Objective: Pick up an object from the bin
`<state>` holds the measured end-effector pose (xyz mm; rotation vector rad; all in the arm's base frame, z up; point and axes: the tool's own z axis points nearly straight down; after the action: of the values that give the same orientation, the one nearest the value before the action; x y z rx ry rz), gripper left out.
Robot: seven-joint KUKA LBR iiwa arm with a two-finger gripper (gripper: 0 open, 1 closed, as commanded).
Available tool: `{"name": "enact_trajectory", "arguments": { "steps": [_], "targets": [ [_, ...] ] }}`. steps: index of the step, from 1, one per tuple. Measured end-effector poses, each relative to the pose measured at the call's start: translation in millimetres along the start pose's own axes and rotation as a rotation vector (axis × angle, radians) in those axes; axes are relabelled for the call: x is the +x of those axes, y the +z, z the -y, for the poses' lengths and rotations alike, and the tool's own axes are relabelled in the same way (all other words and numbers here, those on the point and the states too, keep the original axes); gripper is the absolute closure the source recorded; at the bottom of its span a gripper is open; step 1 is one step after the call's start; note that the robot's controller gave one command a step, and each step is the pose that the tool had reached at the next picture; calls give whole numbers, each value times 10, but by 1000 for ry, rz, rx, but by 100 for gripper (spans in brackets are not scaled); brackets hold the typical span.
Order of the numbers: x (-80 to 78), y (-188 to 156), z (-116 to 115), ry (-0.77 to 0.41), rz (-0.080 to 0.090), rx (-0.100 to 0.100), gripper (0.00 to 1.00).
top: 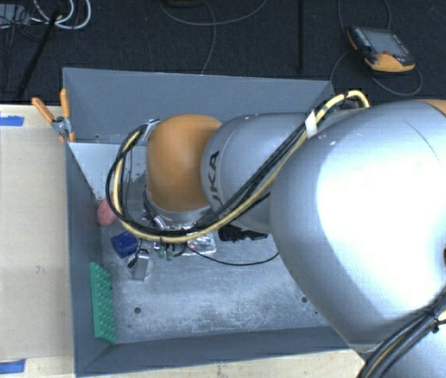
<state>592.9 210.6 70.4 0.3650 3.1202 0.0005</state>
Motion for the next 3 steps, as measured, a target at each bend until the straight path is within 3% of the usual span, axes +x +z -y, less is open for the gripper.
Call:
{"name": "enact_trajectory", "arguments": {
  "steps": [1, 2, 3],
  "targets": [
    [-183, -8, 82, -224, 3, -2, 0],
    [121, -1, -29, 56, -1, 0, 0],
    [116, -36, -45, 55, -3, -2, 100]
  ]
}}
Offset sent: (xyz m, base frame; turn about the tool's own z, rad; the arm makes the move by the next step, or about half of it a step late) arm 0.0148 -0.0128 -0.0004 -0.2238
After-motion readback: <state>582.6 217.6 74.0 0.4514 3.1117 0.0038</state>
